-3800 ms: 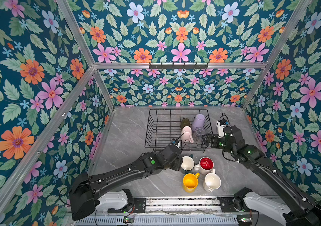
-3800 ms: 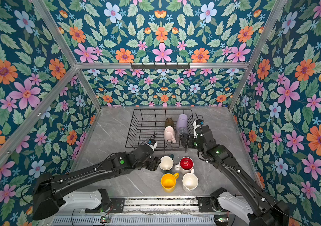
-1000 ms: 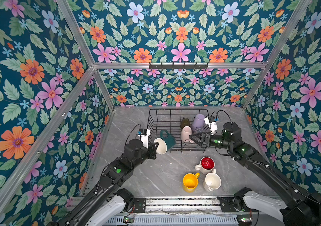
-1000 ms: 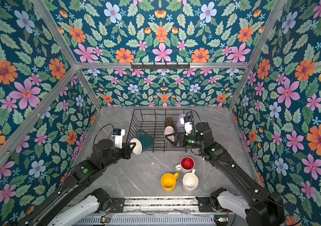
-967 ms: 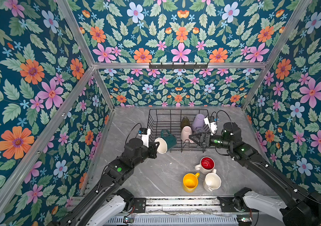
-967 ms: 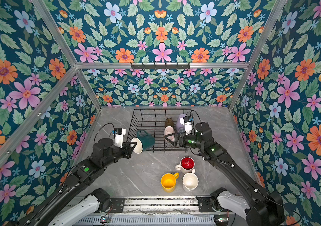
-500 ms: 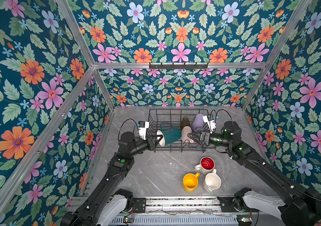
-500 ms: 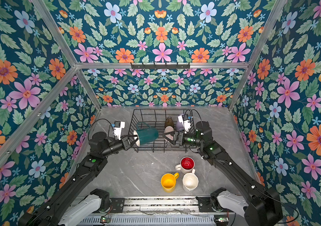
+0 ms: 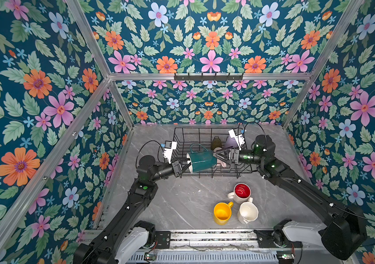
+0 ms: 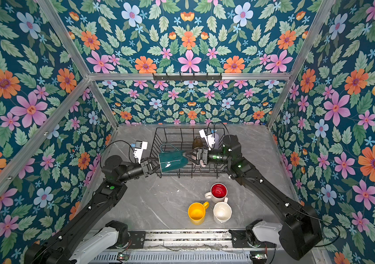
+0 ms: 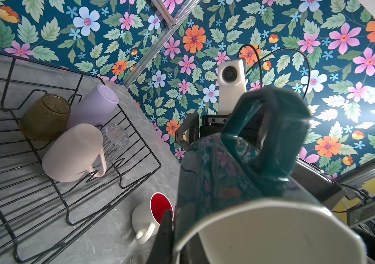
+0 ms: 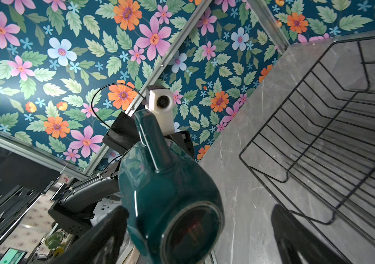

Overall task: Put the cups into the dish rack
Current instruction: 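Raise the green mug above the rack while the right gripper approaches, then grasp the green mug's closed end with the right gripper, holding with left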

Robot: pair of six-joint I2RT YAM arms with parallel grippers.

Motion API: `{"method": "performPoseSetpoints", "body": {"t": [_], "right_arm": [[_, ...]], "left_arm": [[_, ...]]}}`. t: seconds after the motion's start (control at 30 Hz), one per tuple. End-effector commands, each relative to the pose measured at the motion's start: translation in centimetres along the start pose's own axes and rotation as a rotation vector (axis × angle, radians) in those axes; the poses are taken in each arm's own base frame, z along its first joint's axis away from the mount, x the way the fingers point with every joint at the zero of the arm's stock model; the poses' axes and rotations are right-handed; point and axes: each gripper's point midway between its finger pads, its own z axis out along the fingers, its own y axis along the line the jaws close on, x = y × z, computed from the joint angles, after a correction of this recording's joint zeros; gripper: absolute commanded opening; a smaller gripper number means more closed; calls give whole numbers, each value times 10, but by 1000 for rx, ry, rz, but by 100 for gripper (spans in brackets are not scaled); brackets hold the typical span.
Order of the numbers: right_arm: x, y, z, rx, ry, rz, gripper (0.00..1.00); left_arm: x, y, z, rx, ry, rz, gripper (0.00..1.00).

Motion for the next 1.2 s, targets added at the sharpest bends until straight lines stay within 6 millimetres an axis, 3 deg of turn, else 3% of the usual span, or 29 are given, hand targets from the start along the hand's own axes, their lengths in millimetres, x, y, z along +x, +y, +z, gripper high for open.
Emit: {"method": "performPoseSetpoints", "body": {"t": [0.0, 0.67, 0.97, 1.1, 1.17], "right_arm": [[2, 16, 6, -63, 20, -56, 97], [15, 23, 45, -137, 119, -25, 91], [22, 23, 54, -150, 148, -13, 88], [24, 25, 54, -158, 156, -13, 82], [25, 25, 54, -163, 162, -13, 73]], "left_arm": [[-12, -22, -1, 87, -29, 64, 0], [-9, -23, 1, 127, -12, 40, 0], [-8, -25, 1, 135, -4, 39, 0], [-8, -31, 1, 159, 5, 36, 0], [-9, -32, 0, 164, 4, 39, 0]]}}
